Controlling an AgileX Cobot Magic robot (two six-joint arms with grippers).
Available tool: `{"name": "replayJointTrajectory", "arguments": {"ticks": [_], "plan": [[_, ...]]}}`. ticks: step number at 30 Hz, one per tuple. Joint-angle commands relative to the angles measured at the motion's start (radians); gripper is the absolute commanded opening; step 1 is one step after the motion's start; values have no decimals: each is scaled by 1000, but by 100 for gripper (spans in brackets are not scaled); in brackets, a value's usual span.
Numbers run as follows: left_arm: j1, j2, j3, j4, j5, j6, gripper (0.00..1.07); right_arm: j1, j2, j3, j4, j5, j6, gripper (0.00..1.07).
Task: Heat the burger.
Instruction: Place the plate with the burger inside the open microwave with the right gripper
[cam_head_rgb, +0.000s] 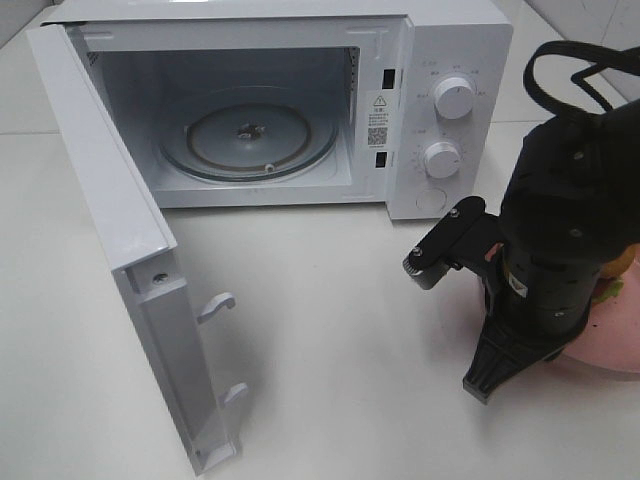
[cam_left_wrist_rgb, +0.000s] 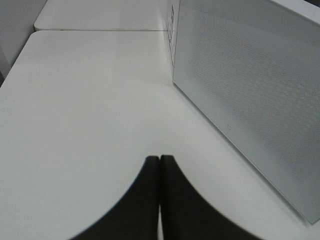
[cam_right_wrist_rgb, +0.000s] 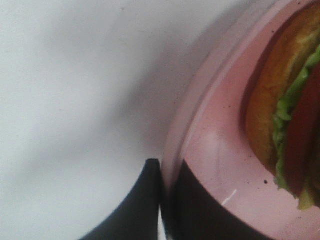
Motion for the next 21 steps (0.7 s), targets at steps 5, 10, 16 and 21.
{"name": "replayJointTrajectory", "arguments": {"ticks": [5, 10, 16, 21], "plan": [[3, -20, 3, -2, -10, -2, 0, 152, -121, 48, -46, 26, -24, 0], [3, -20, 3, -2, -10, -2, 0, 282, -218, 96, -32, 19, -111, 0], [3, -20, 3, -2, -10, -2, 0, 393, -310, 132, -29, 12, -267, 0], [3, -20, 3, -2, -10, -2, 0, 420, -349, 132, -9, 1, -449, 0]]}}
